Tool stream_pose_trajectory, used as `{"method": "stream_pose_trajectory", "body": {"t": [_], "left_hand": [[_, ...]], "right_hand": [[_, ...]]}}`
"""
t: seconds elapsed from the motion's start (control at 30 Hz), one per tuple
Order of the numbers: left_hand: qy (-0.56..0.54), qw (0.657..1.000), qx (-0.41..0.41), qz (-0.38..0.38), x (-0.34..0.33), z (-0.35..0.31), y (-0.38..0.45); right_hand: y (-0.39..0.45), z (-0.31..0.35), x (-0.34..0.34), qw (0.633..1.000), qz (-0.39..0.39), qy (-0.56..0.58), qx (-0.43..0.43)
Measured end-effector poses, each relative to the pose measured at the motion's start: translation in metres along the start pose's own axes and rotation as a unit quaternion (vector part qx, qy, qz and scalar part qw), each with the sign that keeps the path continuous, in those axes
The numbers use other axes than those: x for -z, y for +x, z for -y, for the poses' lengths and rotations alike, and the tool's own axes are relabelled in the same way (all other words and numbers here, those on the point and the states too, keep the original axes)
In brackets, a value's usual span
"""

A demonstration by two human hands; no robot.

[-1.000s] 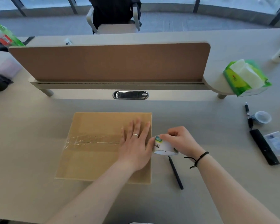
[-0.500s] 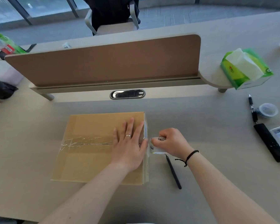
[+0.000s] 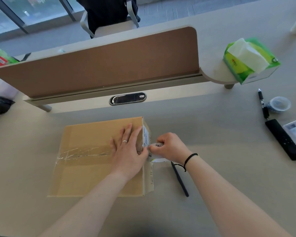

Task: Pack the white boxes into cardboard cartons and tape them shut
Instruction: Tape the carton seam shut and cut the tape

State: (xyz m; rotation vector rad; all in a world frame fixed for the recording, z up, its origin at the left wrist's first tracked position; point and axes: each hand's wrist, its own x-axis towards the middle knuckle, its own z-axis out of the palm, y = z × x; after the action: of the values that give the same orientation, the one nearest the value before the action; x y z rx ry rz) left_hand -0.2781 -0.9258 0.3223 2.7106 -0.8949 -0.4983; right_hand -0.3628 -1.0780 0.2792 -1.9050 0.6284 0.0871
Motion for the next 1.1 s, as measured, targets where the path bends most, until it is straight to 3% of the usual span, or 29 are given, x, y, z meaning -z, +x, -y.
{"method": "stream_pose_trajectory", "body": {"t": [0.33,0.57,0.87,0.97,1.1], "left_hand": [[0.026,0.999,0.004,0.030,-0.003,-0.001,0.002],[0.041,0.999,0.025,0.022,-0.004,-0.009,0.003],[0.037,0.999,0.019,0.018,-0.006,-0.009,0.004],[0.040,0.999,0.019,0.023,-0.005,-0.008,0.004],[0.043,0.999,0.020,0.024,-0.005,-0.008,0.004]], "right_hand": [[0.002,-0.015,-0.007,0.998,-0.014,0.036,-0.043],[-0.012,-0.021,-0.012,0.989,-0.045,0.125,-0.058],[-0.035,-0.042,-0.020,0.943,-0.129,0.273,-0.140],[-0.041,-0.058,-0.023,0.947,-0.153,0.198,-0.204],[-0.052,-0.081,-0.033,0.956,-0.085,-0.041,-0.279]]}}
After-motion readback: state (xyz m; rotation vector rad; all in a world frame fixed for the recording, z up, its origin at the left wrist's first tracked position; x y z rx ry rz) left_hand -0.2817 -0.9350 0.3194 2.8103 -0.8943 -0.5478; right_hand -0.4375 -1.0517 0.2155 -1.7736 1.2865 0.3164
